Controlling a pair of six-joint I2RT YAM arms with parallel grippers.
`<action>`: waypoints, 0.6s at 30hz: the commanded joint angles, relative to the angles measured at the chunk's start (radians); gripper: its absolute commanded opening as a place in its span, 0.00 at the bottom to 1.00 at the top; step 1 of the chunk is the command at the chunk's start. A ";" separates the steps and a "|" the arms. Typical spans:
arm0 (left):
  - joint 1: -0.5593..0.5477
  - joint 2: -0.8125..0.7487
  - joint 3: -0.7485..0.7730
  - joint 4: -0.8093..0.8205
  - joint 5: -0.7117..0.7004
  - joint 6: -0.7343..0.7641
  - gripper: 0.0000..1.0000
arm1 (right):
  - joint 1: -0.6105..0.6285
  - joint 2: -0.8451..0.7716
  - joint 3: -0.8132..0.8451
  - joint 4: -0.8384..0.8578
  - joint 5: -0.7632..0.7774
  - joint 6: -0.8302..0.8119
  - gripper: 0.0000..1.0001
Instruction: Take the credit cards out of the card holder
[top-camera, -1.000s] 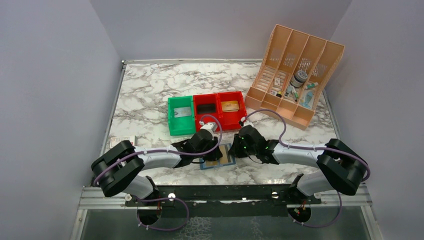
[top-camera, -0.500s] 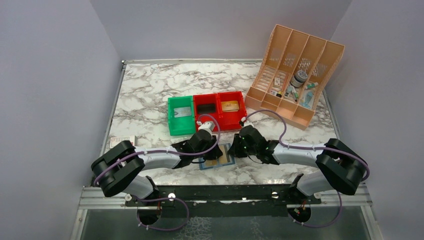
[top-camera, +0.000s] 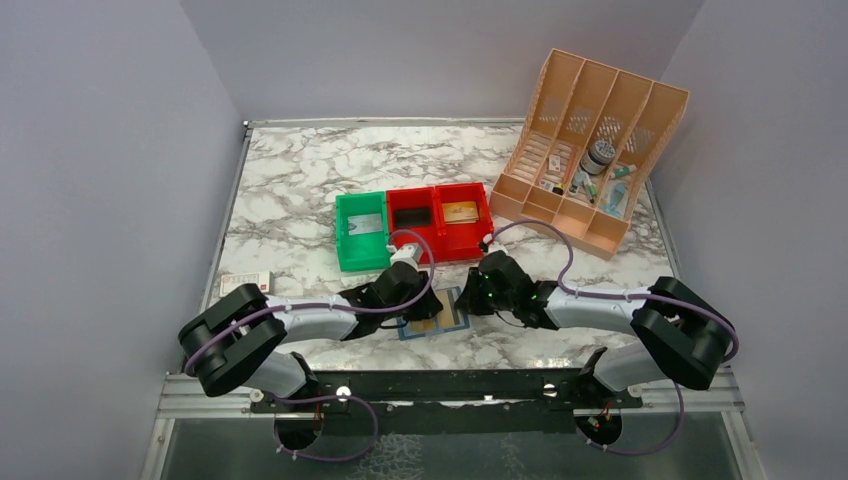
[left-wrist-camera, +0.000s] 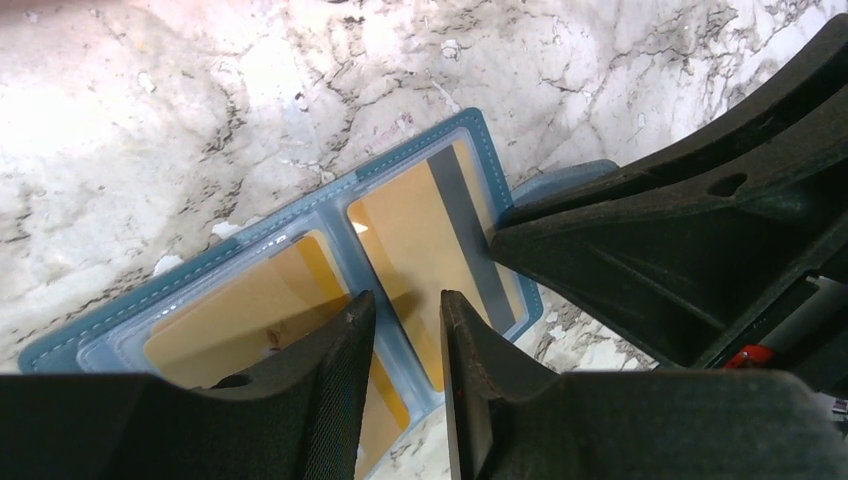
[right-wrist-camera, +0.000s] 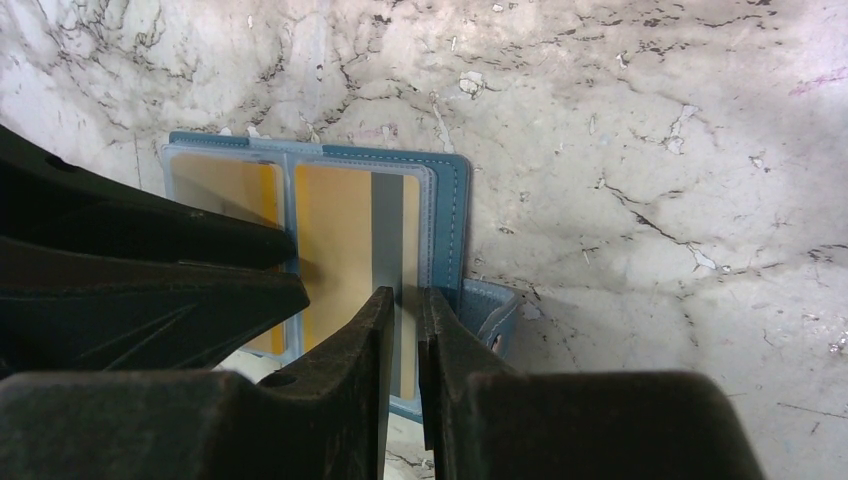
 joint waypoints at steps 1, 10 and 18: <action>0.002 0.056 0.001 0.022 0.010 -0.013 0.33 | 0.002 0.021 -0.016 -0.026 -0.008 0.009 0.15; 0.001 0.060 -0.013 0.082 0.013 -0.041 0.26 | 0.002 0.024 -0.019 -0.019 -0.009 0.014 0.15; 0.001 0.022 -0.036 0.128 0.016 -0.047 0.14 | 0.002 0.024 -0.018 -0.019 -0.014 0.012 0.15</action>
